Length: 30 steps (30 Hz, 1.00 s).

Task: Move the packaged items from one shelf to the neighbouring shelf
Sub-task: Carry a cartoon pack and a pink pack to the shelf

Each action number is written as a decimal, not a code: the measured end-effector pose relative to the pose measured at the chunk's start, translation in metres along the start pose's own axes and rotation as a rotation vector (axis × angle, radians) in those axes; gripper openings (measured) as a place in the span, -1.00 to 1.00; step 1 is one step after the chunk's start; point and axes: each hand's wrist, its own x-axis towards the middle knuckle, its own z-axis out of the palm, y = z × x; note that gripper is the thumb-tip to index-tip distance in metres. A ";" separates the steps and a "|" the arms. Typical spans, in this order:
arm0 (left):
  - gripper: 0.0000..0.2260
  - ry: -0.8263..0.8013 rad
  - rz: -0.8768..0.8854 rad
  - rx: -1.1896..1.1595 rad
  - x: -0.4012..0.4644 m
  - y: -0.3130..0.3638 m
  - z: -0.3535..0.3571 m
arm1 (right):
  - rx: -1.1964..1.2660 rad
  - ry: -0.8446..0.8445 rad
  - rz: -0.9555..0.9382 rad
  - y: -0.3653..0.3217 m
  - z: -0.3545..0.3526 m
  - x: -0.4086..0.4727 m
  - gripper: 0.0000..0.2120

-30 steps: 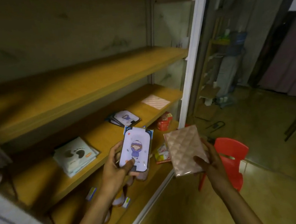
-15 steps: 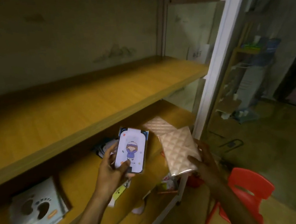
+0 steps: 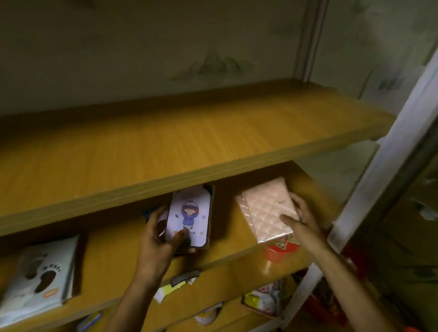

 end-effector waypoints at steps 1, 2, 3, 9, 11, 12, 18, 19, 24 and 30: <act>-0.49 0.024 0.012 0.010 -0.002 -0.001 0.004 | 0.005 -0.029 0.007 0.001 0.000 0.009 -0.44; -0.49 0.049 0.020 0.028 -0.004 -0.002 0.006 | 0.007 -0.055 0.014 0.002 -0.001 0.016 -0.45; -0.49 0.075 0.026 0.042 -0.007 -0.004 0.009 | 0.003 -0.080 0.020 0.004 -0.002 0.022 -0.45; -0.44 0.191 0.025 0.065 -0.021 -0.013 0.020 | -0.191 -0.125 0.011 0.017 -0.011 0.039 -0.51; -0.43 0.217 0.019 0.076 -0.025 -0.015 0.024 | -0.313 -0.095 -0.022 0.019 -0.016 0.039 -0.53; -0.42 0.228 0.015 0.086 -0.026 -0.015 0.025 | -0.409 -0.080 -0.051 0.020 -0.018 0.038 -0.53; -0.44 0.276 -0.004 0.098 -0.032 -0.011 0.023 | -0.576 -0.110 -0.305 0.003 -0.020 0.031 -0.48; -0.43 0.288 -0.007 0.102 -0.033 -0.011 0.021 | -0.577 -0.149 -0.317 0.001 -0.018 0.030 -0.48; -0.41 0.354 -0.027 0.118 -0.036 -0.013 0.002 | -0.575 -0.261 -0.327 -0.002 0.005 0.030 -0.50; -0.41 0.368 -0.081 0.125 -0.018 -0.015 -0.019 | -0.639 -0.303 -0.426 -0.011 0.037 0.029 -0.53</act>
